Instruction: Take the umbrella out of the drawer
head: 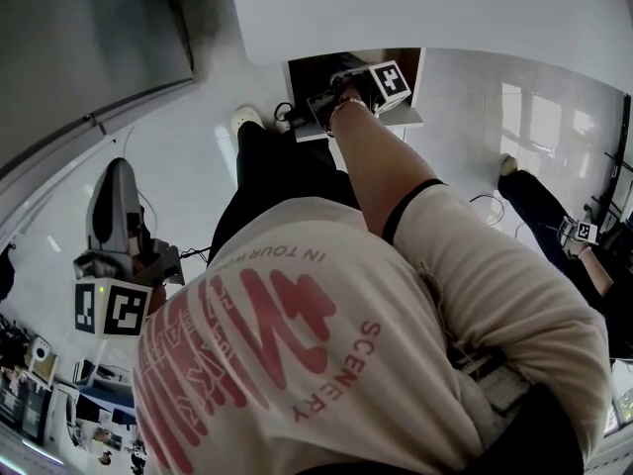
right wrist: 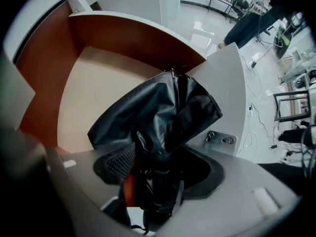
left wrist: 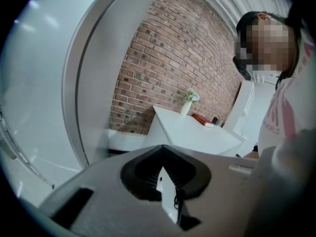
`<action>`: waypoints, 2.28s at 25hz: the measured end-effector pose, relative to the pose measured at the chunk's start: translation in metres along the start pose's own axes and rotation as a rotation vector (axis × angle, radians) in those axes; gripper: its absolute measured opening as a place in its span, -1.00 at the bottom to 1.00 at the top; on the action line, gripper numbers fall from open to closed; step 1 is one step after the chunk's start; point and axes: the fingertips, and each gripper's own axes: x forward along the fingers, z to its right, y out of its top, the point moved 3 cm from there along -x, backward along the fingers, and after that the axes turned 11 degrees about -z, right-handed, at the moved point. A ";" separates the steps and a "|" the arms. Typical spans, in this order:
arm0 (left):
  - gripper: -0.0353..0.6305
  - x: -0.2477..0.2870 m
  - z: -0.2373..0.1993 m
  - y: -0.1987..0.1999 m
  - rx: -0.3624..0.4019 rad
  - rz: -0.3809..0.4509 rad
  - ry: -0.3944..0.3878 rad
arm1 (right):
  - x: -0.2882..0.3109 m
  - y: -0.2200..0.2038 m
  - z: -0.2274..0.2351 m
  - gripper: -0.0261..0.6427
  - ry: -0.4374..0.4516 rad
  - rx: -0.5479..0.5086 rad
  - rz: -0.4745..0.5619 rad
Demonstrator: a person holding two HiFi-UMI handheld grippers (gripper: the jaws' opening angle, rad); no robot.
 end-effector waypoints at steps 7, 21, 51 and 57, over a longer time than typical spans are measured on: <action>-0.88 -0.012 0.001 -0.011 -0.010 0.007 0.035 | -0.002 -0.010 -0.003 -0.12 -0.091 -0.049 0.006; -0.88 -0.037 0.011 -0.043 -0.115 0.067 0.104 | 0.000 -0.006 -0.002 -0.16 -0.117 -0.071 -0.033; -0.88 -0.035 0.002 -0.056 -0.167 0.111 0.104 | 0.006 -0.007 -0.002 -0.25 -0.011 -0.041 -0.098; -0.88 -0.036 -0.006 -0.045 -0.154 0.113 0.078 | -0.001 -0.017 -0.007 -0.26 0.019 -0.040 -0.101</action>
